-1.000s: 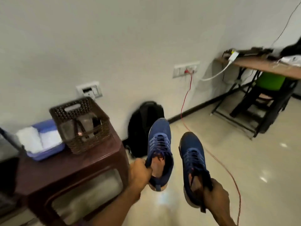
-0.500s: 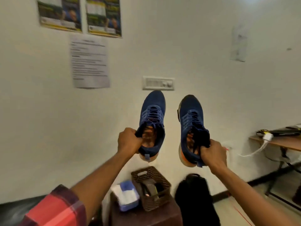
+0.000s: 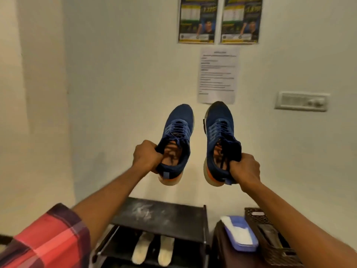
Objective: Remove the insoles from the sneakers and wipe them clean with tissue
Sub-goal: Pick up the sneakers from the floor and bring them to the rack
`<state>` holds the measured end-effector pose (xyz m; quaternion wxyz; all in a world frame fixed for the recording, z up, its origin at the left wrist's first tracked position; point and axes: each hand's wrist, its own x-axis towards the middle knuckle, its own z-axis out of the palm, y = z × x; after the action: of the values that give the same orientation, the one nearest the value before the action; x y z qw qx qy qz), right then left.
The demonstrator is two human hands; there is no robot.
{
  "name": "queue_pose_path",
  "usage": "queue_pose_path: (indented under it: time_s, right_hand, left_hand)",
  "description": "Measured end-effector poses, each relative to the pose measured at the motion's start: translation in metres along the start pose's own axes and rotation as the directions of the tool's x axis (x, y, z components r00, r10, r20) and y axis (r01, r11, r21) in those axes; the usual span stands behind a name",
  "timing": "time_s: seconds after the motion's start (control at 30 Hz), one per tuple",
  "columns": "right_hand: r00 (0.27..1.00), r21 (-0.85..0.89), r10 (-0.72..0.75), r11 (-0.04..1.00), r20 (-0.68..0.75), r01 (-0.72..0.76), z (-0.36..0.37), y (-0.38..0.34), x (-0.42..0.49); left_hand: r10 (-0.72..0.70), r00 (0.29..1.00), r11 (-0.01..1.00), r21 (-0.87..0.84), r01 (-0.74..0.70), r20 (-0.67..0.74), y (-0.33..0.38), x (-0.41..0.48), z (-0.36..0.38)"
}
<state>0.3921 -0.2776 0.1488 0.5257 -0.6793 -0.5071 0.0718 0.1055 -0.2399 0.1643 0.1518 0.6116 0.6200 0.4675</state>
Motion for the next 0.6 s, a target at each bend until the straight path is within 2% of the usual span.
queue_pose_path:
  time_s: [0.1,0.23,0.47,0.6]
  right_hand:
    - [0.995,0.031,0.02,0.999,0.096,-0.023,0.065,-0.016,-0.005]
    - [0.983,0.024,0.051,0.998,0.174,-0.056,0.134,-0.016,-0.008]
    - [0.924,-0.098,0.231,0.973,0.305,-0.21,0.237,0.031,-0.024]
    - [0.861,-0.149,0.324,0.946,0.392,-0.288,0.3,0.066,-0.036]
  left_hand:
    - [-0.088,0.995,0.993,0.075,0.091,-0.042,-0.055,0.021,-0.033]
    - [-0.158,0.987,0.97,0.182,0.159,-0.021,-0.113,0.046,-0.046]
    - [-0.259,0.962,0.911,0.35,0.215,0.082,-0.202,0.075,-0.002]
    - [-0.383,0.913,0.869,0.391,0.305,0.138,-0.259,0.094,0.036]
